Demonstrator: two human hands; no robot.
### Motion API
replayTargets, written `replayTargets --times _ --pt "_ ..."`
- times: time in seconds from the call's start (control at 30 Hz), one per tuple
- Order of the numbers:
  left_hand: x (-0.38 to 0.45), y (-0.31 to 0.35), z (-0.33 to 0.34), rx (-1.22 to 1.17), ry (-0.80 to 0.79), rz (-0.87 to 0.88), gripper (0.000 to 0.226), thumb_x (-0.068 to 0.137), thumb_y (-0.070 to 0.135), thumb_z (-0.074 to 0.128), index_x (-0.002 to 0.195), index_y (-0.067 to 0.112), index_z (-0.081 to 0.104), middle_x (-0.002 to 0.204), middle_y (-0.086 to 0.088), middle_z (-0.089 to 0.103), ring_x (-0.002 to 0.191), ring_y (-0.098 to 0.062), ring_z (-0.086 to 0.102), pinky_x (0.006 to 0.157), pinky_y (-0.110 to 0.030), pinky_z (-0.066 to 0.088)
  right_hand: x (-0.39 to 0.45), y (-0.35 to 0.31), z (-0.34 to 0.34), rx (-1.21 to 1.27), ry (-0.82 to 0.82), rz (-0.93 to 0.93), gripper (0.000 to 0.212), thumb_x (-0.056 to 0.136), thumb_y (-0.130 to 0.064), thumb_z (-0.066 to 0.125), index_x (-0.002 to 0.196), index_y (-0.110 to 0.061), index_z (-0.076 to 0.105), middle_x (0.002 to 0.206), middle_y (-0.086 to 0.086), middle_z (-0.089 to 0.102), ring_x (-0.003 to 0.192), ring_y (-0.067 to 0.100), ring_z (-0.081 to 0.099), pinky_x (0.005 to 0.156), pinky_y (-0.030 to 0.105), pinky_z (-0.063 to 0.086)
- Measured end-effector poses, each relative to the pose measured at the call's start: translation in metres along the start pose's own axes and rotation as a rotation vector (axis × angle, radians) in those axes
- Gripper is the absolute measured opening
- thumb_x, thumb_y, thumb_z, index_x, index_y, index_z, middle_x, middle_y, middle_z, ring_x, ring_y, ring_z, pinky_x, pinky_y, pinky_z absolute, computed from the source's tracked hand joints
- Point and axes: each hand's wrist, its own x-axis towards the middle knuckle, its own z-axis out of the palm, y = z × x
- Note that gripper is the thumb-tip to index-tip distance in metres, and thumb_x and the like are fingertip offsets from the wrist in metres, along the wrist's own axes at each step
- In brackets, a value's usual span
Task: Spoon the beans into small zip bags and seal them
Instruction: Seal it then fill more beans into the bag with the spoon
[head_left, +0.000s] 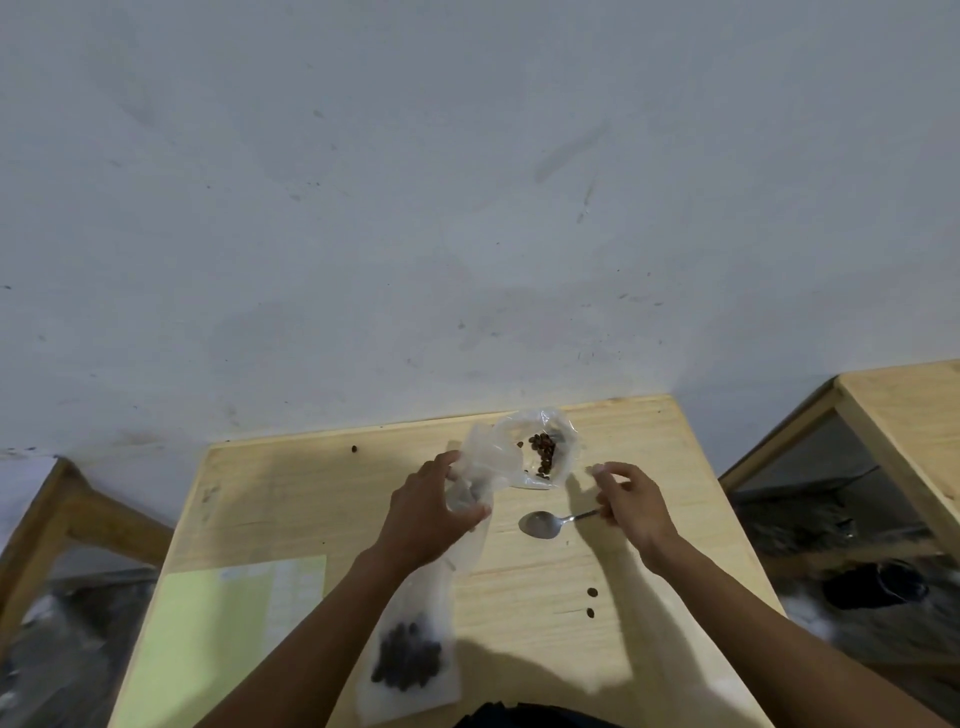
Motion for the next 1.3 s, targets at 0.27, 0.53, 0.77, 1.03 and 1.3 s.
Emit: replayTargets --times 0.27,0.53,0.77,1.03,1.3 --pt "0.007 0.026 0.0 -0.039 0.02 0.117 0.079 0.067 0.048 0.081 0.133 0.023 0.046 0.114 0.009 0.058 0.104 -0.011 0.055 0.09 -0.034 0.048 -0.031 -0.061 0.043 0.008 -0.312 -0.26 0.039 0.084 -0.027 0.075 0.12 -0.021 0.062 0.106 0.003 0.07 0.093 0.012 0.066 0.078 0.024 0.055" --pt "0.005 0.007 -0.021 -0.129 0.075 0.119 0.029 0.088 0.017 0.067 0.115 0.021 0.057 0.077 0.014 0.061 0.076 0.001 0.06 0.067 -0.005 0.041 -0.026 -0.079 0.03 -0.021 -0.353 -0.341 0.017 0.084 -0.01 0.073 0.099 -0.015 0.068 0.081 0.004 0.066 0.072 0.014 0.061 0.067 0.026 0.052" --pt "0.007 0.013 -0.026 -0.247 0.088 0.09 0.027 0.082 0.024 0.074 0.106 0.025 0.061 0.086 0.014 0.068 0.081 0.0 0.064 0.071 -0.009 0.046 -0.025 -0.099 0.027 -0.23 -0.397 -0.468 0.002 0.086 -0.01 0.07 0.088 -0.01 0.068 0.083 0.018 0.07 0.068 0.016 0.059 0.064 0.028 0.048" --pt "0.017 0.032 -0.037 -0.3 0.118 0.154 0.013 0.087 0.018 0.068 0.075 0.023 0.063 0.07 0.002 0.068 0.067 -0.02 0.06 0.066 -0.029 0.048 -0.03 -0.108 0.032 -0.413 -0.412 -0.558 0.005 0.084 -0.02 0.071 0.085 -0.021 0.066 0.079 -0.01 0.065 0.069 0.005 0.053 0.064 0.017 0.043" --pt "0.015 0.039 -0.035 -0.222 0.123 0.302 0.007 0.089 0.019 0.065 0.083 0.021 0.062 0.077 0.009 0.064 0.073 -0.009 0.057 0.073 -0.025 0.049 -0.039 -0.113 0.046 -0.574 -0.36 -0.679 0.022 0.083 -0.028 0.065 0.07 -0.041 0.051 0.083 -0.016 0.058 0.081 0.002 0.054 0.073 0.027 0.045"
